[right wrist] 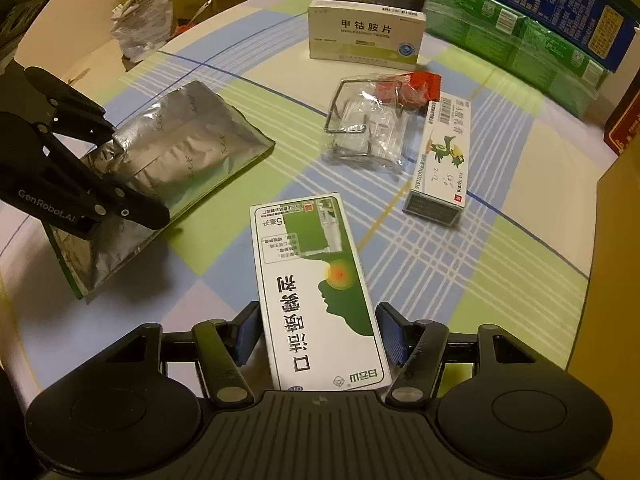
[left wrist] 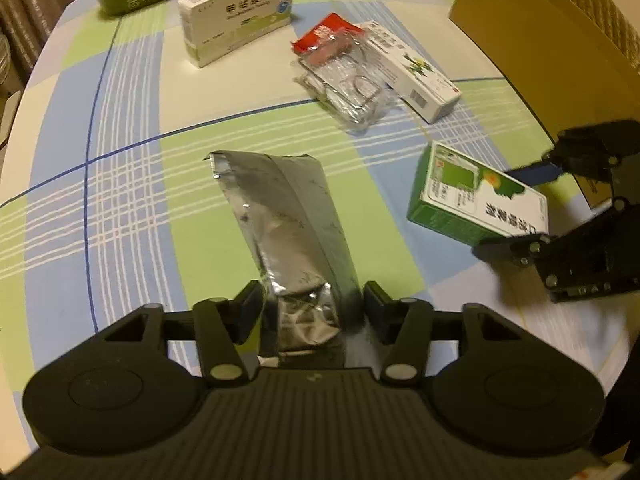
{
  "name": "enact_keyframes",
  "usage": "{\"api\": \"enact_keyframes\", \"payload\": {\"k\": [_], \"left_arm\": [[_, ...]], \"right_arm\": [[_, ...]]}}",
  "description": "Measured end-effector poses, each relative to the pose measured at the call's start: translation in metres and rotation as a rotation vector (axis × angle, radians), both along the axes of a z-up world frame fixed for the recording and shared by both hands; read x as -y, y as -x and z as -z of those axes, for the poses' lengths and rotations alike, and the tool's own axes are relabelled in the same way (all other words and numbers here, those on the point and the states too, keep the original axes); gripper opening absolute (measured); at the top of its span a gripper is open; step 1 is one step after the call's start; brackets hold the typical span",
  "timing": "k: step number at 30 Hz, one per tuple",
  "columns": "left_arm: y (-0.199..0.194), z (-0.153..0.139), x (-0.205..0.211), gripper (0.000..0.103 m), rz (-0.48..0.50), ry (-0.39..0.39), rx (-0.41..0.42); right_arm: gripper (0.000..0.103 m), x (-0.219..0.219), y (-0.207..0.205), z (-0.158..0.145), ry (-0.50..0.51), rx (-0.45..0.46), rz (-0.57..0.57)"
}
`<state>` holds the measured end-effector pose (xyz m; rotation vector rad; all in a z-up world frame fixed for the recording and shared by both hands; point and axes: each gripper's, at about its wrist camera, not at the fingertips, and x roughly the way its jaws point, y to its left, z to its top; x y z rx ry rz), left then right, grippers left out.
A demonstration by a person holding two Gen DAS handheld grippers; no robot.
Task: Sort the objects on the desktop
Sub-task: 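Lift both held items and carry them toward the cardboard box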
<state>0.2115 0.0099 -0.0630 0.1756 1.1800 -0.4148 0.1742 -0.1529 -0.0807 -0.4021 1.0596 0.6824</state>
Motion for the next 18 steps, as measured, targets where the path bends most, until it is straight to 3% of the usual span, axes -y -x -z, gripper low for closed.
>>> {"api": "enact_keyframes", "payload": {"k": [11, 18], "left_arm": [[-0.001, 0.011, 0.014, 0.058, 0.025, -0.084, 0.006], [0.002, 0.01, 0.024, 0.045, 0.054, -0.119, 0.012]], "right_arm": [[0.059, -0.003, -0.003, 0.008, 0.0, 0.0, 0.015], [0.053, -0.003, -0.002, 0.006, -0.01, -0.001, 0.053]]}}
